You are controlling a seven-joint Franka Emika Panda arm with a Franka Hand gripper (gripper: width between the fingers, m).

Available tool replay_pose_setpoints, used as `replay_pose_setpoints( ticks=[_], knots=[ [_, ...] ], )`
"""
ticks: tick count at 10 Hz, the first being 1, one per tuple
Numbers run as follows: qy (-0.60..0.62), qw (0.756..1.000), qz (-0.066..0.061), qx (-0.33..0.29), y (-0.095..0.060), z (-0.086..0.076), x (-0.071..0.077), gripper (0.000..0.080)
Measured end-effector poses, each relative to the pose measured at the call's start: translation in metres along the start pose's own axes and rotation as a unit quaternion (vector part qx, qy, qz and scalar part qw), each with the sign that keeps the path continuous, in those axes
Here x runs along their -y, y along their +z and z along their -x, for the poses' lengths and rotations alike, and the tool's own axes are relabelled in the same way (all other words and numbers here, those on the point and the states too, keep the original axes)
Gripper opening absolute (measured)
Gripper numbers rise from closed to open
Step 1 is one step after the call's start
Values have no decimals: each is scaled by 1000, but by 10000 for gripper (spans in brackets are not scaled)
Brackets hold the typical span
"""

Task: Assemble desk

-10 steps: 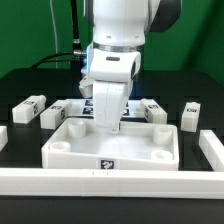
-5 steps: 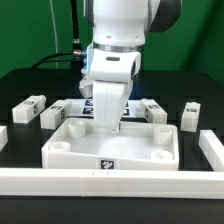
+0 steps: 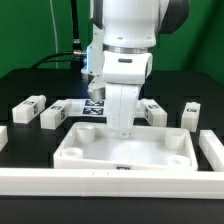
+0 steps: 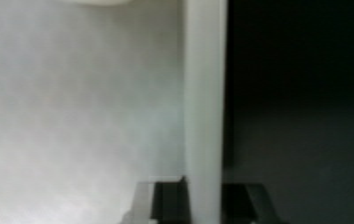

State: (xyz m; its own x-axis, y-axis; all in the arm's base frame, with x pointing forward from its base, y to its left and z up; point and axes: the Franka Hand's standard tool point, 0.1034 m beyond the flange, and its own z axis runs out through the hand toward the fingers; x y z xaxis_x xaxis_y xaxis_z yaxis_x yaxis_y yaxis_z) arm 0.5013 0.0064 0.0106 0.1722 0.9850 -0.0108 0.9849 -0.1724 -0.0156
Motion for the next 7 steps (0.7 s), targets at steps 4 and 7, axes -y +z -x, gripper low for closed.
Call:
replay_pose_setpoints(
  ticks=[4, 7],
  knots=[
    [-14, 1000, -6, -1, 0, -17, -2, 57],
    [-11, 1000, -7, 0, -1, -17, -2, 57]
  ],
)
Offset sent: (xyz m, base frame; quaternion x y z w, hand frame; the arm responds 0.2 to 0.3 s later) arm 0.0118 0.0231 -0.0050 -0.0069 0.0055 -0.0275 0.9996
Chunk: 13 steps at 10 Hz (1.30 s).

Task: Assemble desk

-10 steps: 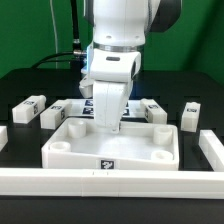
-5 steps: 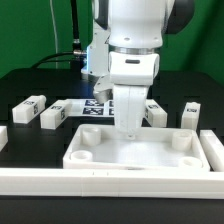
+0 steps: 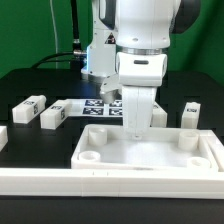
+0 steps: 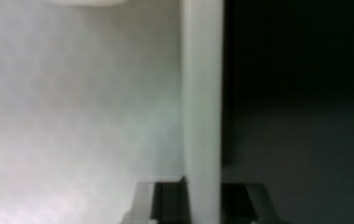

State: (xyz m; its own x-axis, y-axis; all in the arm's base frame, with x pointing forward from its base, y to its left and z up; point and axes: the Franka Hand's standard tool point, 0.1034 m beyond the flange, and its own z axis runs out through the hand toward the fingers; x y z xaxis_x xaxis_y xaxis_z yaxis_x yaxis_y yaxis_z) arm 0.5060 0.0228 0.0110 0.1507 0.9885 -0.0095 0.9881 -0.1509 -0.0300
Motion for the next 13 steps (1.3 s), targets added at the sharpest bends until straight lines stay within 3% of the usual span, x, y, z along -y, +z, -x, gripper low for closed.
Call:
replay_pose_setpoints(
  ticks=[1, 3, 4, 5, 6, 7, 9, 11, 13],
  knots=[
    [0, 1000, 0, 0, 0, 0, 0, 57],
    [2, 1000, 0, 0, 0, 1, 0, 359],
    [40, 999, 0, 0, -4, 2, 1, 359],
    [55, 998, -5, 4, -9, 2, 3, 540],
    [68, 998, 0, 4, -16, -1, 1, 615],
    [94, 996, 0, 6, -23, -6, 1, 615],
    [158, 987, 14, 5, -44, -27, -2, 648],
    [183, 983, 22, 1, -52, -44, -4, 649],
    [188, 982, 23, 0, -50, -46, -4, 649]
  ],
)
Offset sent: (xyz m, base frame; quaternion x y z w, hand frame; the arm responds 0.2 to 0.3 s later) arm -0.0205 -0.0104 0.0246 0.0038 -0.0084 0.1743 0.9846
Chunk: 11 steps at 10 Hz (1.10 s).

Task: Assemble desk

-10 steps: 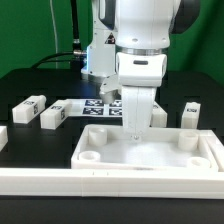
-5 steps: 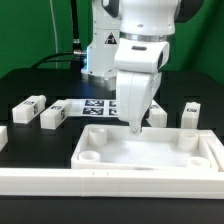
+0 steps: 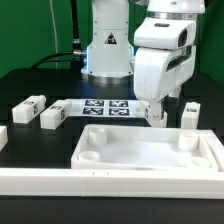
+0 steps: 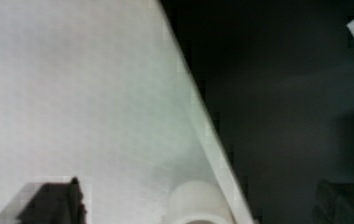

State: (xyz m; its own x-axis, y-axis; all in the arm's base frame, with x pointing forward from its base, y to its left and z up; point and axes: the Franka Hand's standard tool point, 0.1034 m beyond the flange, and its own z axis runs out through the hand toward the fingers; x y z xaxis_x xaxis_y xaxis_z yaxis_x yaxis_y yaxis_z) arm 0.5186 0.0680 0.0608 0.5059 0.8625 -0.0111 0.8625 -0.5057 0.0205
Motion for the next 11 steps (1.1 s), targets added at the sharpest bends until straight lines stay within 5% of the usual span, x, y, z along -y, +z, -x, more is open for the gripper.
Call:
replay_pose_setpoints(
  ticks=[3, 4, 11],
  knots=[
    [25, 1000, 0, 0, 0, 0, 0, 649],
    [115, 993, -7, 0, 1, 3, 4, 649],
    [398, 917, -28, 14, -2, -11, 19, 649]
  ],
)
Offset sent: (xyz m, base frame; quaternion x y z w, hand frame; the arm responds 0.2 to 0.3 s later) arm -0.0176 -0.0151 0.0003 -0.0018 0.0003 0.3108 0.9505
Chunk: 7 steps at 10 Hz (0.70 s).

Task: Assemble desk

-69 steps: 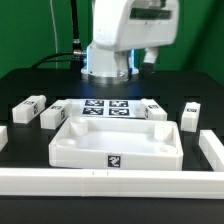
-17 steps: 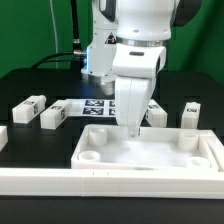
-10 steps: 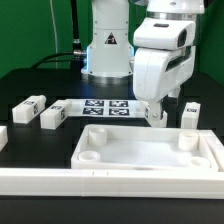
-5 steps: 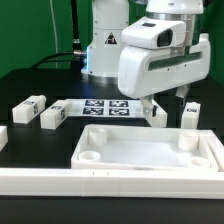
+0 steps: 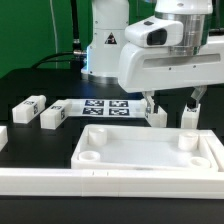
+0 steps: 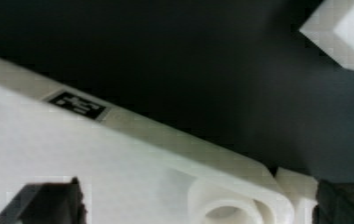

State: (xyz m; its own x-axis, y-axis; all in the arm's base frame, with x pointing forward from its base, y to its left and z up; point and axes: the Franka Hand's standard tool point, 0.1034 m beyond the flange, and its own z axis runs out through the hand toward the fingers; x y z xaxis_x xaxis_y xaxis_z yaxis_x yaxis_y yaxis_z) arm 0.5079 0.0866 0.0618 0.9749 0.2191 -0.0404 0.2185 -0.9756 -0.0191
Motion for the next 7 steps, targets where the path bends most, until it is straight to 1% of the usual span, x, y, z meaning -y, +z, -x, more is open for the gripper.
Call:
replay_pose_setpoints(
  ticks=[1, 2, 3, 4, 5, 6, 7],
  knots=[
    [28, 1000, -4, -1, 0, 0, 1, 649],
    [118, 993, -17, -3, 2, 3, 3, 649],
    [173, 985, -29, 1, 4, 6, 5, 649],
    [208, 977, -41, 3, 5, 6, 6, 649],
    [243, 969, -51, 5, 5, 6, 7, 649],
    [268, 962, -52, 7, 5, 6, 8, 649],
    [273, 961, -52, 7, 5, 6, 8, 649]
  ],
)
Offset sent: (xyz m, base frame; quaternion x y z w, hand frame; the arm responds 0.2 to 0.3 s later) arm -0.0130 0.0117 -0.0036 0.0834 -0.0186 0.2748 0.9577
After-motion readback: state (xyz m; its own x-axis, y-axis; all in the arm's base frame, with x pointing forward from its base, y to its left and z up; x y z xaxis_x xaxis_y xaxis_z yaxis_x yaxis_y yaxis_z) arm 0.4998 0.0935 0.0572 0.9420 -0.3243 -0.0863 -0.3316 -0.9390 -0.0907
